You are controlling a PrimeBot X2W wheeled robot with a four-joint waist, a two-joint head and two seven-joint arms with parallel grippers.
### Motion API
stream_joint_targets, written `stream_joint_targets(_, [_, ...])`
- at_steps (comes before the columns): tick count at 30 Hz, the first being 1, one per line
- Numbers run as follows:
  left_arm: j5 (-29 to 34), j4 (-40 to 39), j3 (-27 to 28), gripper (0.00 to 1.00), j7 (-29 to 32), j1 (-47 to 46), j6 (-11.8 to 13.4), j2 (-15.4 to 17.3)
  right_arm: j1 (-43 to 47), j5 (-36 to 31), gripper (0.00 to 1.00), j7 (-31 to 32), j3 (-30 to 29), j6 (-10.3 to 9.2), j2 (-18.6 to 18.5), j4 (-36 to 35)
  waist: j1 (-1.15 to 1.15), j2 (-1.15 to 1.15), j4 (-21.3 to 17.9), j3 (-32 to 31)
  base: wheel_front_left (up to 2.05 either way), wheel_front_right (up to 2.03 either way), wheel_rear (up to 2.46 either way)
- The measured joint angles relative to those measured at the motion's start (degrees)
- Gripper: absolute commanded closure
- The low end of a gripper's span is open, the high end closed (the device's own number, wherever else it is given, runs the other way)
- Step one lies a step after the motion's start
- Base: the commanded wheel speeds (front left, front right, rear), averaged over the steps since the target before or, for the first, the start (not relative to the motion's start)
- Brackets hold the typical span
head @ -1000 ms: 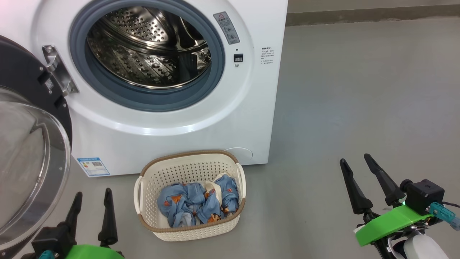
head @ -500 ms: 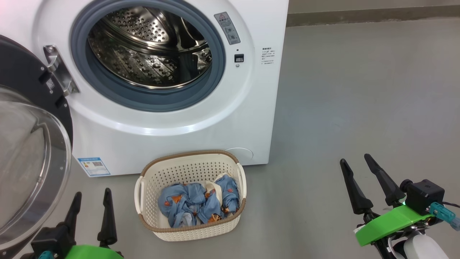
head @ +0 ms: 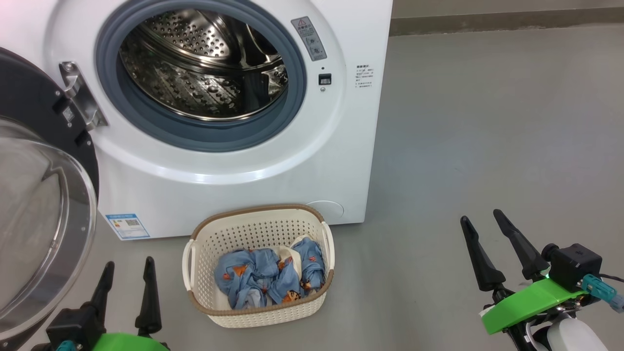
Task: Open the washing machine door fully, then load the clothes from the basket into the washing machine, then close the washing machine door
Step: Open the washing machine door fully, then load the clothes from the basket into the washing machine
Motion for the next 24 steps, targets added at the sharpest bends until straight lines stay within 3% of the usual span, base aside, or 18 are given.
stream_joint_targets(24, [0.4,0.9,1.0,0.00,0.0,0.0,-0.5,-0.8,0.0,0.1,0.00,0.0,0.0,0.00,-0.1,0.0,0.00,0.00,0.3,0.3,1.33,-1.33,0.00])
